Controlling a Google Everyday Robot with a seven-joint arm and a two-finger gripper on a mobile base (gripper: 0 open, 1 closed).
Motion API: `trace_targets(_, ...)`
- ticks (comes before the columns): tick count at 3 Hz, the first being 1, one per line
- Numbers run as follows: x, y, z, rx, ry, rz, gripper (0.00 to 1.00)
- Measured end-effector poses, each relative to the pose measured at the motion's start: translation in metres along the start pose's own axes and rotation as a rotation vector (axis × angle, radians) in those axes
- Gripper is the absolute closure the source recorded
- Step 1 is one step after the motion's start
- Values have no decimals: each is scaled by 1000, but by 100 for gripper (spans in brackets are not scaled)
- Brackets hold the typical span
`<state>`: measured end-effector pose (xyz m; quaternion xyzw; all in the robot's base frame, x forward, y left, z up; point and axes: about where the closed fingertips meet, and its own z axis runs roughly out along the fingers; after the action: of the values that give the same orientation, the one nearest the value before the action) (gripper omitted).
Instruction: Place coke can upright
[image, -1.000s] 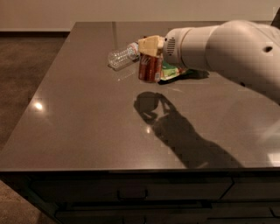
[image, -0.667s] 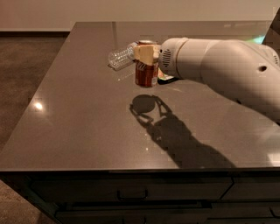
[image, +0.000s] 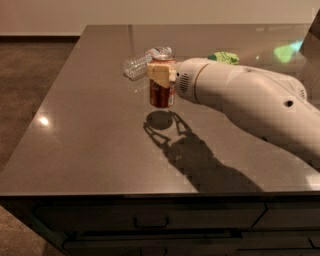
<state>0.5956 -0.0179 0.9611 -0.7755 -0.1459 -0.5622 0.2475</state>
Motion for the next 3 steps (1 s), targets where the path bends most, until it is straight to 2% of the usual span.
trace_targets(3, -30, -10, 3, 30, 42, -9, 99)
